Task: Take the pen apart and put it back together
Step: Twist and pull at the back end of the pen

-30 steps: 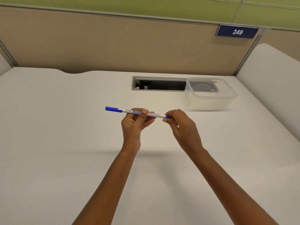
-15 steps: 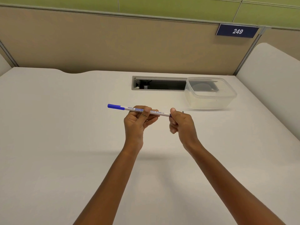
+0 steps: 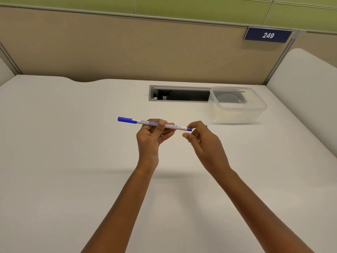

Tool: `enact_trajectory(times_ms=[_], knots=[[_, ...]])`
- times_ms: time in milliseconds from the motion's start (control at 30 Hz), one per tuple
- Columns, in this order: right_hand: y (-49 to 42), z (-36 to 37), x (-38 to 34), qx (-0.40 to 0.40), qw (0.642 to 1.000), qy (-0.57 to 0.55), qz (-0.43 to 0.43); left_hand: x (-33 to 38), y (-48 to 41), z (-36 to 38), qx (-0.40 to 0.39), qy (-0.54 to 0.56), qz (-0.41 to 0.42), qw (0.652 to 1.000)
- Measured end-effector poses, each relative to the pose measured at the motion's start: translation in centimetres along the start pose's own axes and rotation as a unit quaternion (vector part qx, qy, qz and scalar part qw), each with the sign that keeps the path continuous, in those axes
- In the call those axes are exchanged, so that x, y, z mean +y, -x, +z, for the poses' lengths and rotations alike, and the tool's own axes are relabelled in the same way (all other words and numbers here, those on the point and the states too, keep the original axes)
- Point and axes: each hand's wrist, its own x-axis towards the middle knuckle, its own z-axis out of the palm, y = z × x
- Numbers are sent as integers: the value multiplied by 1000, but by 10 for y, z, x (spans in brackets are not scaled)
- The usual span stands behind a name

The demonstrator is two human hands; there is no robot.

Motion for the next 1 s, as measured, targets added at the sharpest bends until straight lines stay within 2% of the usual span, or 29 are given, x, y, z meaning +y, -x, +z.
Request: enact_trajectory(times_ms=[133,200,333,433,500,533,600,633,667,700,733,833,867,900,1000], knots=[[-4,-4,4,68,980,131,-133,-1,2,1,0,7,-6,1000],[-6,-5,6,67,979,128,-144,-1,3,2,1,16,-11,1000],[-6,-1,0,48,997,-39,-45,-1,3,5,-1,27,-18,999],[-7,4,-10,40,982,-174,63,1,3,6,-13,23,-13,1000],[-10,5,-14,25,946,-282,157,2,2,6,-15,16,-7,1000],[-12,4,-14,1,912,-347,220,2,1,6,-16,9,-3,1000],[-15,2,-16,-71,795,-493,346,1,1,4,-17,-9,8,1000],[-16,0,-16,-103,743,-541,381,1,1,3,-15,-16,11,1000],[-15,-1,-15,-123,716,-563,395,0,2,1,-12,-17,11,1000],[-15,-2,-15,-133,719,-556,394,-1,2,0,-10,-15,10,1000],[-14,-1,-14,-131,751,-521,385,-2,3,-1,-7,-11,8,1000],[-7,6,-13,-46,915,-303,261,-5,5,-1,5,-3,-1,1000],[-5,8,-12,-6,949,-246,198,-6,5,-1,10,-1,-4,1000],[-3,9,-10,27,966,-213,143,-7,6,-1,14,1,-7,1000],[2,11,-4,89,978,-184,48,-7,7,-1,25,9,-13,1000]])
